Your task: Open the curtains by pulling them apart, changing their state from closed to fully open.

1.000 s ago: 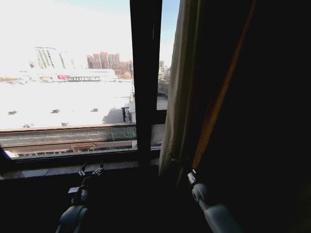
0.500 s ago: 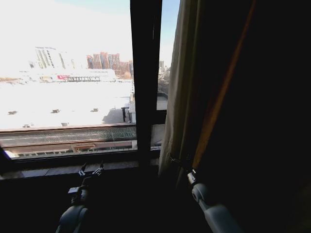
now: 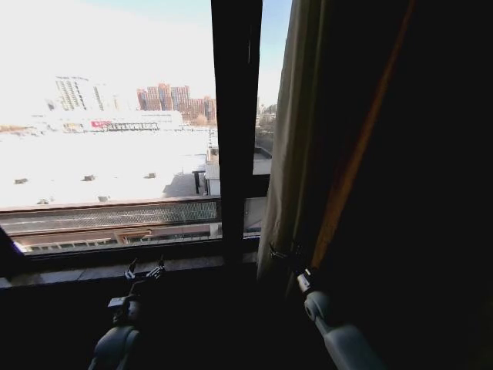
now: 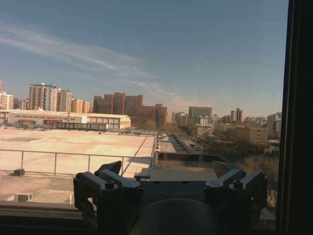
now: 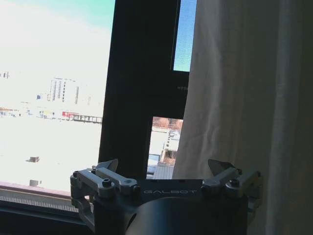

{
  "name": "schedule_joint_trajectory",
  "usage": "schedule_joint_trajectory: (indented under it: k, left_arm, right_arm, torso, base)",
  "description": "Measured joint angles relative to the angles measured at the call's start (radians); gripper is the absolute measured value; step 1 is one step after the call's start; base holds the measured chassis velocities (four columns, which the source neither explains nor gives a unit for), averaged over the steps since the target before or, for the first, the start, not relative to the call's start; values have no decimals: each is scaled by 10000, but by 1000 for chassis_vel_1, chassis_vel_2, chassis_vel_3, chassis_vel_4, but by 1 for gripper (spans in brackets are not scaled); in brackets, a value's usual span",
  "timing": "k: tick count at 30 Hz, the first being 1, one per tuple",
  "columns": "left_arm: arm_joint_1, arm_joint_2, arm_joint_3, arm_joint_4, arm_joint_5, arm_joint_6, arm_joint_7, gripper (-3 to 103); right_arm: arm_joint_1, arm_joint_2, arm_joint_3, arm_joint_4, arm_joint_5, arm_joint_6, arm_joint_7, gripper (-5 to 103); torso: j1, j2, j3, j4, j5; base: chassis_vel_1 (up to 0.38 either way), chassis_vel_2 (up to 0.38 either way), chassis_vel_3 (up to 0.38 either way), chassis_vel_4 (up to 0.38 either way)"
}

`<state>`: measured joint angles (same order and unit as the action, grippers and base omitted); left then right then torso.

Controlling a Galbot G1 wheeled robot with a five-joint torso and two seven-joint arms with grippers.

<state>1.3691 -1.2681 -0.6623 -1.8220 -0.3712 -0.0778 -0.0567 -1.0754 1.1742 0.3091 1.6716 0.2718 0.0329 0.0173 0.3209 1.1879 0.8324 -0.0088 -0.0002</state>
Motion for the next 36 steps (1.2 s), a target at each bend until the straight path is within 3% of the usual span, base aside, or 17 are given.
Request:
schedule_joint_trajectory:
  k: [36]
  left_arm:
    - [0,0,-1,0,0,0,0,100]
  right_arm:
    - [0,1,0,2,2,4,0,100]
  torso:
    - [-2,0,-1,1,1]
  base:
    - [340,346,-346,-339]
